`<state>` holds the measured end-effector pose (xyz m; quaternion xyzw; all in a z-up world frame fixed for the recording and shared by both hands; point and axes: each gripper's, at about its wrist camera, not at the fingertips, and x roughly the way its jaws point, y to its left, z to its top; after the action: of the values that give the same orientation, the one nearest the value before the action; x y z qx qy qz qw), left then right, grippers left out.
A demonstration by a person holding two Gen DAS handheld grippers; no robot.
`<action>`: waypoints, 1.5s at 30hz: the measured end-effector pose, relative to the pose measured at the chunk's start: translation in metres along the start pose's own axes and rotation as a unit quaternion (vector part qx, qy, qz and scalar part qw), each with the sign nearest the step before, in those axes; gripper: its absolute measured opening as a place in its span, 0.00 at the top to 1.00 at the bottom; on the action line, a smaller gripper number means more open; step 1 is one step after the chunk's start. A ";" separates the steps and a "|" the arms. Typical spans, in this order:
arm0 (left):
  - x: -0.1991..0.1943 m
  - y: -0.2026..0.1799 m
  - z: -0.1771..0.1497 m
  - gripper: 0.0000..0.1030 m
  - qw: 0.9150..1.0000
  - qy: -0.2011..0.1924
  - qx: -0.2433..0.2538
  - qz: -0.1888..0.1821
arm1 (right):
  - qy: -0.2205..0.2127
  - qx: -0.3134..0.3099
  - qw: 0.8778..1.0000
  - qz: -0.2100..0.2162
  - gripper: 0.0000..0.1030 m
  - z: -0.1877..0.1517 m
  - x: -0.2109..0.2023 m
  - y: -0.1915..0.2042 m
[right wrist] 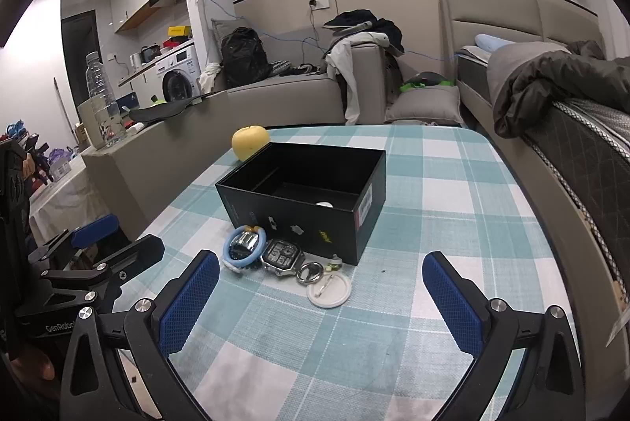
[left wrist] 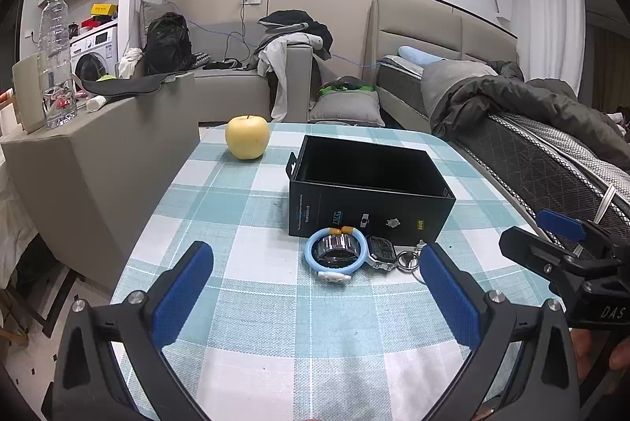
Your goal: Organize jewelry
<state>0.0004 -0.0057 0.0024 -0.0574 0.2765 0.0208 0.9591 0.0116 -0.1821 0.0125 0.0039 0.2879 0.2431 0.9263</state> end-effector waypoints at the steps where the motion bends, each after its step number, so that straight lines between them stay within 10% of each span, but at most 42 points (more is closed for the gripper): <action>1: 0.000 0.000 0.000 0.01 1.000 0.000 -0.001 0.000 | 0.001 0.001 1.000 0.000 0.00 0.000 0.000 0.000; 45: 0.001 0.006 0.000 0.01 1.000 -0.002 -0.006 0.009 | 0.012 0.008 1.000 -0.004 0.00 0.001 0.005 -0.004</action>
<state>0.0009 0.0002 0.0010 -0.0611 0.2753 0.0311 0.9589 0.0176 -0.1833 0.0100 0.0070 0.3006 0.2373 0.9237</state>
